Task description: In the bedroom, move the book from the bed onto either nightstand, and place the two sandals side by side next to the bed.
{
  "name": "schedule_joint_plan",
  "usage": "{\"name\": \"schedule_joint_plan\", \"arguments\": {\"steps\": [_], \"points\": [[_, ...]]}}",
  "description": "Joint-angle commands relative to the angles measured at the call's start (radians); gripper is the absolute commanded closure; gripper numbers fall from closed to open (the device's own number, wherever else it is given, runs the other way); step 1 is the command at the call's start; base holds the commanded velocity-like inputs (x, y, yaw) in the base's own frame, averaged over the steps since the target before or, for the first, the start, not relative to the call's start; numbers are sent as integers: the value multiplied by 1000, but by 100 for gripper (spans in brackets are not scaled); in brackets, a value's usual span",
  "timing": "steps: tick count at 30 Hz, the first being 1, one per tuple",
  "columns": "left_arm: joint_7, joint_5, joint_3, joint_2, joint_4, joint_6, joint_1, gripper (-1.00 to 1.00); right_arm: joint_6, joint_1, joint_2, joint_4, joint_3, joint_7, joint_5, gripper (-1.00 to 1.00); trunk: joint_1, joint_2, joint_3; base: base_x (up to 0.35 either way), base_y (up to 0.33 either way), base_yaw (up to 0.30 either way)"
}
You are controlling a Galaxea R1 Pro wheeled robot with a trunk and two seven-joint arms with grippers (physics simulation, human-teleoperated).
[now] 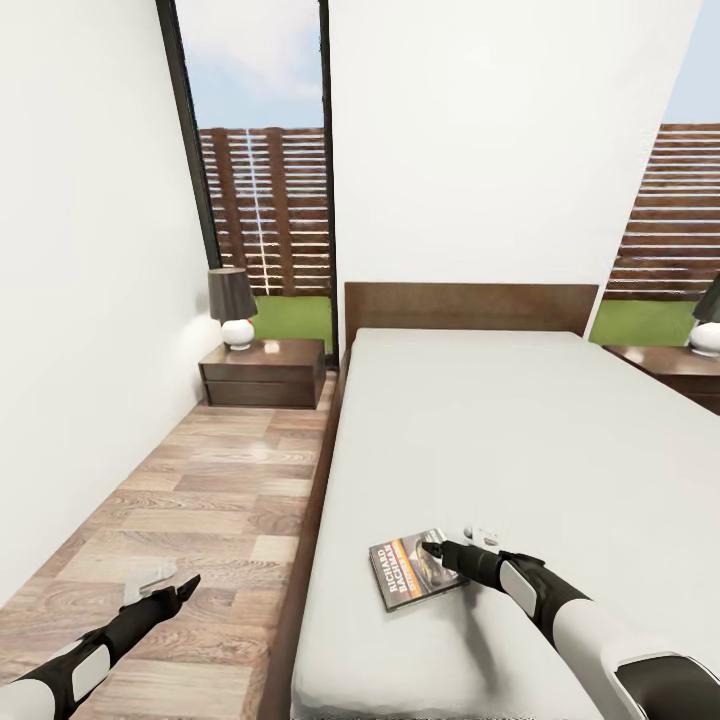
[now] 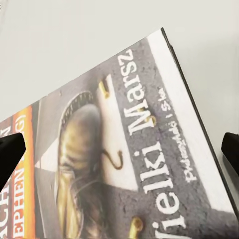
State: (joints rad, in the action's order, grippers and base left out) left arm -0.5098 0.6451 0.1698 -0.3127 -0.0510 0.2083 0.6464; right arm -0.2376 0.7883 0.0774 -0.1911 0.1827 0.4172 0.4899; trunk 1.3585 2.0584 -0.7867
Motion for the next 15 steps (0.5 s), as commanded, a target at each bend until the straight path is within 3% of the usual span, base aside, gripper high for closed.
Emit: {"name": "schedule_joint_plan", "arguments": {"steps": [1, 15], "points": [[-3, 7, 8, 0, 1, 5, 1, -100, -6, 0, 1, -1, 9, 0, 10, -100, 4, 8, -4, 0, 0, 0], [-3, 7, 8, 0, 1, 5, 1, -100, -6, 0, 1, -1, 9, 0, 10, -100, 4, 8, -4, 0, 1, 0]]}}
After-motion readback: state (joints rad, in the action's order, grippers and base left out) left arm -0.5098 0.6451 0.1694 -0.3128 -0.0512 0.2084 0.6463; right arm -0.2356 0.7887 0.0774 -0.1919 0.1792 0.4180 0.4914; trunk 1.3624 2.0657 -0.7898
